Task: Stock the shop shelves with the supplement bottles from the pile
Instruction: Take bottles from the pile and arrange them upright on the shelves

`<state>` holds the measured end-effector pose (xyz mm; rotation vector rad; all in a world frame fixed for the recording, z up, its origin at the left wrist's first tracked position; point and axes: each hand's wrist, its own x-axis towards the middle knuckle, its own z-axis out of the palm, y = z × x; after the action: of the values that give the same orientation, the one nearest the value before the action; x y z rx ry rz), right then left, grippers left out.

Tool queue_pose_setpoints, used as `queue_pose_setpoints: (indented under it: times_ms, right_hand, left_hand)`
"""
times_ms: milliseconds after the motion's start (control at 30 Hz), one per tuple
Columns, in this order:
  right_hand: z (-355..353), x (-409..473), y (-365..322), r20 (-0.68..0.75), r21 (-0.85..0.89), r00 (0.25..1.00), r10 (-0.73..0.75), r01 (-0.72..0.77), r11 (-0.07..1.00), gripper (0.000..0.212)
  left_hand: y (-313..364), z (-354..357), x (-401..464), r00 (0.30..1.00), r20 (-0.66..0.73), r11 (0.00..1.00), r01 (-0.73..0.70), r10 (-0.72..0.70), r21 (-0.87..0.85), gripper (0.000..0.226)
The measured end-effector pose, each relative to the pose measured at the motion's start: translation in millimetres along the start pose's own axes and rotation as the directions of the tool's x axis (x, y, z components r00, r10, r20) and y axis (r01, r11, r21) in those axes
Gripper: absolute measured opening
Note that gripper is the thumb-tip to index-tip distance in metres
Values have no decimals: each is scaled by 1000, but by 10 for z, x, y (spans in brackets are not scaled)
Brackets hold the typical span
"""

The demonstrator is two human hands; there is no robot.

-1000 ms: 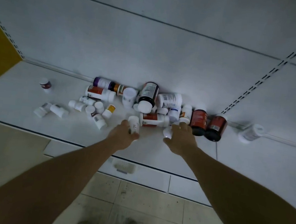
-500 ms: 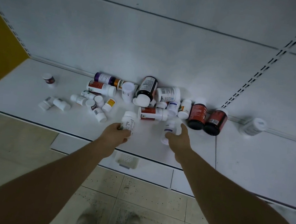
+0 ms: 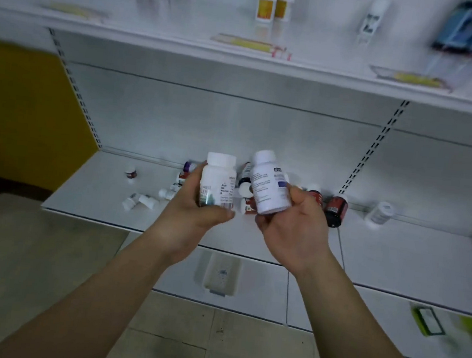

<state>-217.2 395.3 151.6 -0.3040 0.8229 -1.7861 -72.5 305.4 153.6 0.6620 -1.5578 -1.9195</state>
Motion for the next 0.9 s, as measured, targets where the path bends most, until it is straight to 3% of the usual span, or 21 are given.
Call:
queue_pose_setpoints:
  times_ms: [133,300,467,567,700,900]
  right_hand:
    - [478,-349,20,89,-313,979,-183,202,928,61]
    - [858,-776,-132,126,-639,911,-393,377,670,76]
    - [1048,-1207,-537,210,-749,838,-504,469,467,92]
    - [1048,-1418,-801,199,-757,798,-569,494,428,92]
    - [923,-1721,-1183,183,-782,753,-632,501,370,98]
    - [265,-2456,-1982,81,-858,686,-723,417,300,86]
  left_hand:
    - [499,-79,-358,986,-10,982,-167,169,92,84]
    - [1002,-77,-654,967,61,967,-250,246,54,82]
    - [1384,184,-814,916,166,917,-385,365,107,98]
    - [1532,452,-797,895,242,902,-412,374,130,103]
    - [1620,932,-704,883,345,927,-367,319,83,96]
    - [1524,2258,-606,825,507,959,-281,252,-19,84]
